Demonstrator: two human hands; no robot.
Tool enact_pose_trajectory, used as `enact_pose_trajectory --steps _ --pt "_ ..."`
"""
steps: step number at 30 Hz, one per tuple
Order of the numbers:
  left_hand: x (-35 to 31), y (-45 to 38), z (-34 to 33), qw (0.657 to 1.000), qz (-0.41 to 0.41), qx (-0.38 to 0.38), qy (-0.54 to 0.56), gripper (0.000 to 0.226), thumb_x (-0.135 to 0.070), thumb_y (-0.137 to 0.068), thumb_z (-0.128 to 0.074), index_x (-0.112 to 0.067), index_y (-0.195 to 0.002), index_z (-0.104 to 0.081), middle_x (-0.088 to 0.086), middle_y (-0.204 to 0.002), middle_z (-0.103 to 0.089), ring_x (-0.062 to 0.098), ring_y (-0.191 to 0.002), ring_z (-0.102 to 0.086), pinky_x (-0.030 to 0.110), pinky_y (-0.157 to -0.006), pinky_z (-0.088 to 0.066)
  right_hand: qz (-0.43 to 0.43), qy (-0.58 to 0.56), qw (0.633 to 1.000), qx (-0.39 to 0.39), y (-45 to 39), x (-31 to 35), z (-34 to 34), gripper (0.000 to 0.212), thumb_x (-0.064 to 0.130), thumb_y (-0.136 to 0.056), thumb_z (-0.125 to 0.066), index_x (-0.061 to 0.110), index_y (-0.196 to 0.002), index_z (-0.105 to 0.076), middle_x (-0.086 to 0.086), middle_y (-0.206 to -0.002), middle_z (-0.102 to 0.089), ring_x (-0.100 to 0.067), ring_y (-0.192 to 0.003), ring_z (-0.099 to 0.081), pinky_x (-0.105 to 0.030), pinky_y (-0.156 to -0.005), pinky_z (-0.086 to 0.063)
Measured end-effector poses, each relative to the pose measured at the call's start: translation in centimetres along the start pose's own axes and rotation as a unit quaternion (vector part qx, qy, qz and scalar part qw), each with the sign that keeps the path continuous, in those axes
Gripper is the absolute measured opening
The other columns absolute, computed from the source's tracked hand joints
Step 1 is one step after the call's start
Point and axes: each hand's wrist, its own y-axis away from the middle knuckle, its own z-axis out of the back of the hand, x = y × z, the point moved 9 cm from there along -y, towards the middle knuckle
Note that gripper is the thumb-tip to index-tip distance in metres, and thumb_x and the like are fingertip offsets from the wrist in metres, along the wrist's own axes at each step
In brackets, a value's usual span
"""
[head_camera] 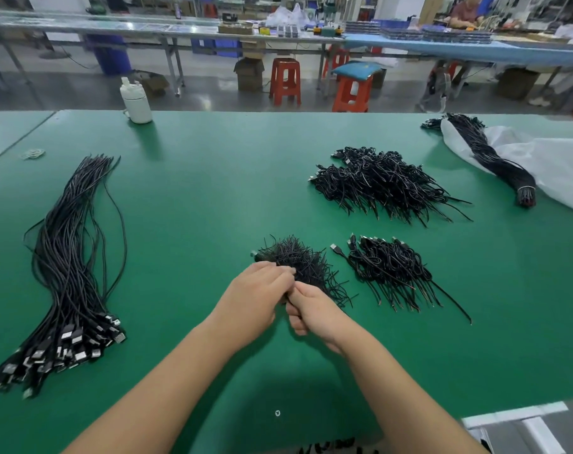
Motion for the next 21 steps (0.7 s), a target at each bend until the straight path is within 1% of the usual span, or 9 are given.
enact_pose_trajectory --steps 2,5,7,9,13,15,17,19,21 --pt "1.5 -0.1 -0.1 0.995 0.086 0.007 0.054 0.012 -0.009 -0.084 -0.053 -0.015 -0.085 -0.063 -0.002 -0.087 -0.067 0.024 -0.085 -0.063 0.036 -0.082 -0.042 0.001 0.004 1.000 0.009 0.1 0.0 -0.2 0.028 0.024 -0.108 -0.031 0.013 -0.088 -0.047 0.002 -0.061 -0.029 -0.013 -0.052 -0.023 -0.029 -0.051 -0.019" --pt "3.1 0.4 -0.7 0.962 0.226 -0.002 0.153 0.012 -0.008 -0.090 -0.060 -0.016 -0.082 -0.064 -0.005 -0.080 -0.062 0.019 -0.081 -0.056 0.037 -0.079 -0.044 0.004 -0.009 1.000 0.002 0.1 0.0 -0.2 0.027 0.019 -0.107 -0.030 0.013 -0.087 -0.047 0.003 -0.060 -0.028 -0.013 -0.053 -0.021 -0.030 -0.053 -0.015" --pt "3.8 0.8 -0.8 0.936 0.291 -0.023 0.195 0.014 -0.005 -0.088 -0.062 -0.016 -0.080 -0.064 -0.006 -0.078 -0.063 0.015 -0.078 -0.056 0.027 -0.076 -0.043 0.001 -0.017 1.000 -0.007 0.2 0.0 -0.1 0.022 0.017 -0.104 -0.034 0.012 -0.087 -0.047 0.004 -0.061 -0.029 -0.012 -0.054 -0.023 -0.031 -0.053 -0.015" --pt "4.4 1.1 -0.9 0.913 0.341 -0.031 0.220 0.016 -0.005 -0.088 -0.062 -0.018 -0.079 -0.066 -0.009 -0.077 -0.065 0.007 -0.074 -0.055 0.010 -0.069 -0.038 0.038 0.078 0.996 -0.034 0.3 0.9 0.4 0.020 0.019 -0.102 -0.041 0.008 -0.087 -0.046 0.003 -0.065 -0.036 -0.013 -0.058 -0.030 -0.033 -0.054 -0.024" --pt "5.9 2.1 -2.5 0.846 0.442 0.013 0.298 0.021 -0.010 -0.087 -0.066 -0.024 -0.072 -0.067 -0.013 -0.068 -0.065 0.000 -0.063 -0.054 0.008 -0.059 -0.037 0.162 0.366 0.913 -0.082 1.2 2.9 0.6 0.024 0.032 -0.103 -0.044 0.017 -0.085 -0.045 0.003 -0.076 -0.052 -0.021 -0.073 -0.049 -0.039 -0.068 -0.038" --pt "6.4 2.7 -3.6 0.790 0.483 0.035 0.376 0.021 -0.008 -0.088 -0.069 -0.021 -0.071 -0.068 -0.008 -0.064 -0.063 0.007 -0.060 -0.052 0.014 -0.054 -0.039 0.193 0.431 0.877 -0.092 1.7 3.4 0.5 0.022 0.037 -0.103 -0.043 0.028 -0.083 -0.039 0.008 -0.078 -0.051 -0.024 -0.076 -0.052 -0.039 -0.068 -0.041" --pt "6.5 3.2 -4.3 0.753 0.506 0.068 0.415 0.018 -0.008 -0.087 -0.071 -0.018 -0.072 -0.070 -0.009 -0.057 -0.062 0.001 -0.048 -0.050 0.012 -0.043 -0.034 0.213 0.479 0.846 -0.096 2.0 3.6 0.4 0.023 0.040 -0.103 -0.039 0.030 -0.083 -0.038 0.007 -0.081 -0.050 -0.028 -0.076 -0.055 -0.040 -0.069 -0.044" --pt "6.5 3.5 -4.6 0.733 0.517 0.093 0.431 0.015 -0.011 -0.087 -0.072 -0.016 -0.073 -0.071 -0.007 -0.054 -0.061 0.001 -0.038 -0.043 0.014 -0.036 -0.029 0.226 0.507 0.826 -0.102 2.2 3.7 0.2 0.026 0.041 -0.103 -0.037 0.024 -0.086 -0.045 0.003 -0.083 -0.054 -0.030 -0.076 -0.057 -0.042 -0.070 -0.045" --pt "6.6 3.6 -5.0 0.726 0.515 0.111 0.442 0.012 -0.015 -0.086 -0.073 -0.017 -0.074 -0.072 0.000 -0.061 -0.061 0.012 -0.046 -0.040 0.020 -0.043 -0.025 0.233 0.523 0.813 -0.107 2.3 3.7 0.3 0.029 0.041 -0.104 -0.036 0.021 -0.088 -0.050 0.001 -0.084 -0.058 -0.030 -0.075 -0.057 -0.042 -0.069 -0.045"
